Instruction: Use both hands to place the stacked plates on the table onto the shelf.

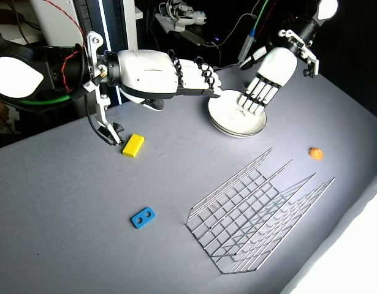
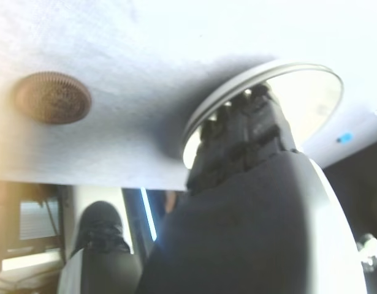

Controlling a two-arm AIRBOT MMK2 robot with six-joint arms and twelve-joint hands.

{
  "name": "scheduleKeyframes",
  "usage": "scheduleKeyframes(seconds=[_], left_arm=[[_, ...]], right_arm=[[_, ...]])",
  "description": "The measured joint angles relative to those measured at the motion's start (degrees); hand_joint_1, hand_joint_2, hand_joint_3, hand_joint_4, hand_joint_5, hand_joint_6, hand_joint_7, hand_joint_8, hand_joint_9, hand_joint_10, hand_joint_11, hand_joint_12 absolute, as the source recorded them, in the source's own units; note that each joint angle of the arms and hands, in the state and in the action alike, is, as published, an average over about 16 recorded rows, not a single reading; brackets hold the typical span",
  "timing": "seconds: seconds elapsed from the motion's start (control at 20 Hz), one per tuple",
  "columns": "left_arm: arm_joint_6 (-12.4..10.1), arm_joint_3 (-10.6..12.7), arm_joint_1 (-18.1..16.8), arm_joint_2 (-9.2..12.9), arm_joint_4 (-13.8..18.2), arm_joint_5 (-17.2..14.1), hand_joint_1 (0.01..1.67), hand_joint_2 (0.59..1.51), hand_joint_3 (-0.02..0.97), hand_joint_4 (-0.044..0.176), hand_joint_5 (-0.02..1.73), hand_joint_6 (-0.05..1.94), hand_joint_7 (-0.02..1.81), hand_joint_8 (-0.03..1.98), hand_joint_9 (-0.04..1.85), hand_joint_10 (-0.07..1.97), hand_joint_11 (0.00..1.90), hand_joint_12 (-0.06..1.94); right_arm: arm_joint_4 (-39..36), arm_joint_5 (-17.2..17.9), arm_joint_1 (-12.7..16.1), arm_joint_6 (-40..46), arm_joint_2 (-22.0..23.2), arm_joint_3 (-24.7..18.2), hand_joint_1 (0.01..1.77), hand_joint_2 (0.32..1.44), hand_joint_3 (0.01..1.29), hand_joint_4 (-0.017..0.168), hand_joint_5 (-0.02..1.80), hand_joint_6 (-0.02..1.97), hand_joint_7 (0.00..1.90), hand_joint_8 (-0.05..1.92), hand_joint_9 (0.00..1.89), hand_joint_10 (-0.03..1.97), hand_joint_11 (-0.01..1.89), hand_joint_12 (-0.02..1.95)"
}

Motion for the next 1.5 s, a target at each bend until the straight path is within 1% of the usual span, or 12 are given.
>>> scheduleKeyframes(seconds=[0.4,0.6,0.8,1.05,1.25,1.35,1.5], left_arm=[[0.00,-4.57,1.07,-0.09,-4.79,3.60,0.01,1.077,0.018,-0.004,0.02,-0.01,0.00,-0.01,0.01,0.01,0.02,0.01],[0.01,-7.00,0.72,-0.37,-7.24,5.93,0.01,1.078,0.018,-0.003,0.02,-0.01,-0.01,-0.01,0.01,0.01,0.02,0.01],[0.01,-8.69,0.21,-0.71,-9.14,7.94,0.01,1.083,0.018,-0.003,0.03,-0.01,-0.01,-0.01,0.01,0.01,0.02,0.01],[0.01,-9.77,-0.33,-1.14,-10.68,9.70,0.01,1.092,0.018,-0.002,0.03,-0.01,-0.01,-0.01,0.01,0.01,0.02,0.01],[0.01,-10.05,-0.59,-1.34,-11.21,10.30,0.01,1.097,0.017,-0.002,0.04,-0.01,-0.01,-0.01,0.01,0.00,0.02,0.01],[0.01,-10.07,-0.65,-1.39,-11.36,10.42,0.01,1.098,0.018,-0.003,0.04,-0.01,-0.01,-0.01,0.01,0.00,0.02,0.01],[0.01,-10.07,-0.77,-1.44,-11.52,10.50,0.01,1.096,0.018,-0.003,0.04,-0.01,-0.01,-0.01,0.01,0.00,0.02,0.01]], right_arm=[[1.04,-3.22,1.30,-5.46,-4.45,0.72,1.23,1.05,0.02,0.005,0.05,0.02,0.02,0.01,0.03,0.01,0.01,0.24],[1.99,-5.66,2.32,-9.48,-7.67,1.74,1.23,1.05,0.02,0.005,0.06,0.02,0.02,0.01,0.03,0.01,0.01,0.27],[3.39,-8.77,3.30,-14.27,-11.64,3.35,1.23,1.04,0.02,0.004,0.07,0.02,0.03,0.01,0.04,0.01,0.01,0.29],[5.56,-12.57,4.25,-19.57,-16.77,6.32,1.23,1.04,0.02,0.003,0.08,0.02,0.06,0.01,0.07,0.01,0.01,0.35],[7.42,-14.92,4.71,-22.88,-20.65,9.15,1.21,1.06,0.02,0.003,0.12,0.02,0.10,0.01,0.11,0.01,0.01,0.42],[8.11,-15.77,4.95,-23.82,-22.48,10.76,1.20,1.07,0.02,0.003,0.15,0.02,0.14,0.01,0.15,0.01,0.02,0.48],[8.73,-16.55,5.36,-24.50,-24.84,13.20,1.18,1.09,0.02,0.003,0.26,0.02,0.26,0.01,0.26,0.01,0.06,0.59]])
